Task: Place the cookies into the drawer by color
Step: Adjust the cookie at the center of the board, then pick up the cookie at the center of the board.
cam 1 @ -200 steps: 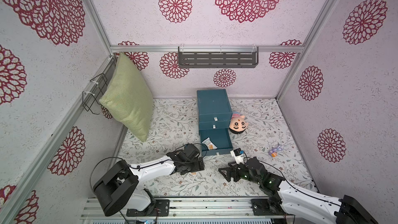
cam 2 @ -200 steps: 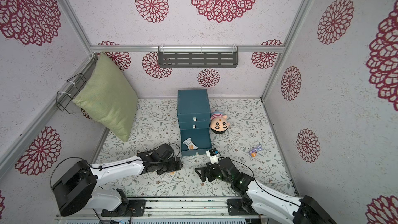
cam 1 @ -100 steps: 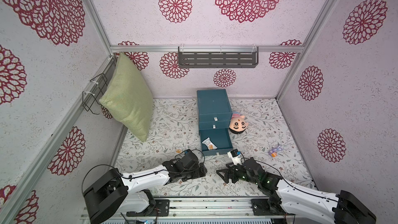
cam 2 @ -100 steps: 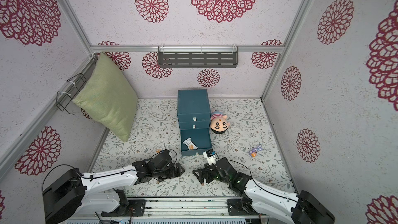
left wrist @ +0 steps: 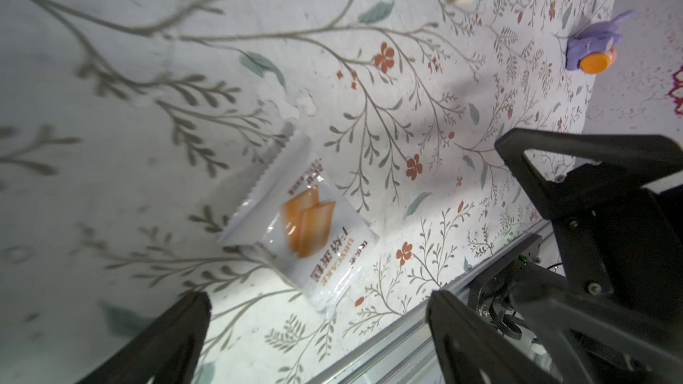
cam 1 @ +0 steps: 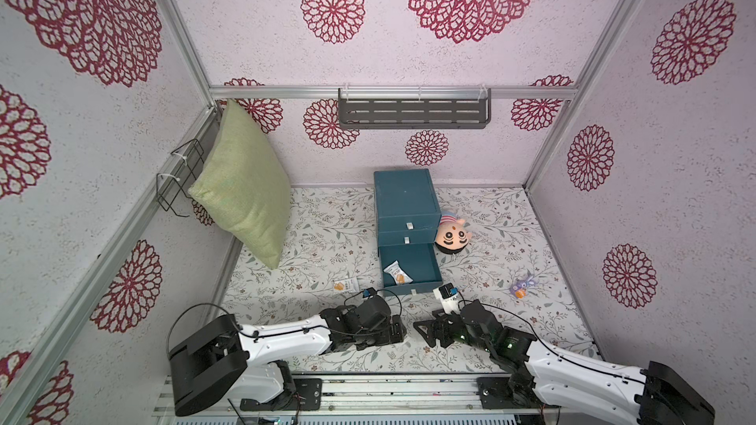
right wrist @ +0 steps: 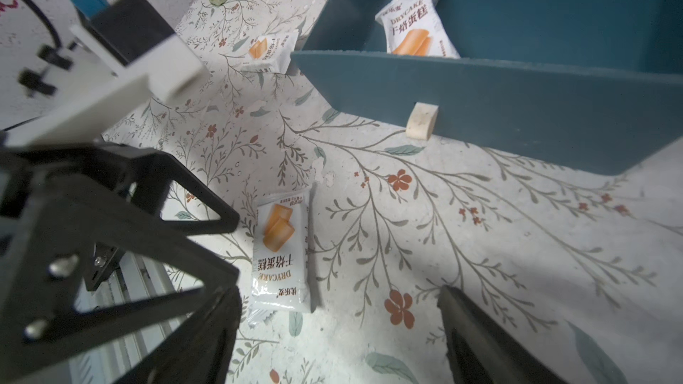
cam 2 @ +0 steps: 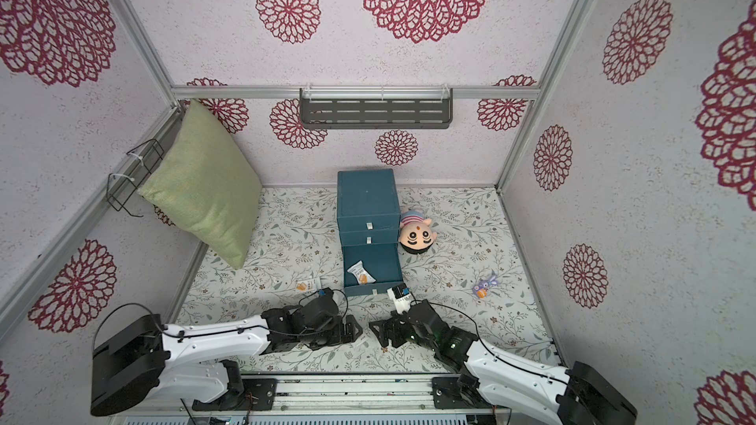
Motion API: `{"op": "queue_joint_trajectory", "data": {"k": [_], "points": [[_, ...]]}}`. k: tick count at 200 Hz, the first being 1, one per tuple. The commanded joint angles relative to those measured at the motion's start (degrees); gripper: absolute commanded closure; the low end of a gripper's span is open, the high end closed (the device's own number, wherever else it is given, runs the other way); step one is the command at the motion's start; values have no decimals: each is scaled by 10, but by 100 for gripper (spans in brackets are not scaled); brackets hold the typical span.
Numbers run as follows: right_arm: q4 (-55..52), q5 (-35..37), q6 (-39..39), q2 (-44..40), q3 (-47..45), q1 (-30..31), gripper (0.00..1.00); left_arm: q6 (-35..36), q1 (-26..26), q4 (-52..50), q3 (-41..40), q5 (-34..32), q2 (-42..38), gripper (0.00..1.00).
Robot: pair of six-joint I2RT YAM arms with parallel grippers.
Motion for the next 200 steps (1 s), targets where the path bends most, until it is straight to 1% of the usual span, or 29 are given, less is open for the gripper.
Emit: {"op": "queue_joint_trajectory", "data": {"k": [1, 30, 54, 76, 92, 98, 115, 153, 193, 200], "points": [[-23, 46, -28, 6, 32, 17, 11, 21, 39, -90, -10, -40, -69, 3], [-27, 79, -58, 48, 60, 59, 11, 53, 108, -151, -14, -37, -130, 3], [-44, 117, -83, 105, 98, 105, 11, 83, 167, -201, -3, -43, -156, 3], [-51, 148, -101, 161, 133, 145, 11, 104, 211, -208, -2, -48, -172, 3], [-50, 155, -109, 201, 156, 159, 11, 107, 234, -207, 0, -57, -173, 3], [-51, 157, -111, 217, 164, 179, 11, 107, 239, -206, 1, -60, -172, 3], [-58, 169, -114, 252, 187, 196, 11, 109, 249, -207, 1, -75, -169, 3], [-94, 190, -109, 311, 223, 205, 17, 97, 252, -192, -19, -82, -179, 3], [-109, 200, -100, 339, 237, 208, 27, 85, 252, -184, -44, -93, -205, 3], [-110, 201, -99, 342, 238, 208, 27, 86, 253, -187, -44, -97, -208, 3]]}}
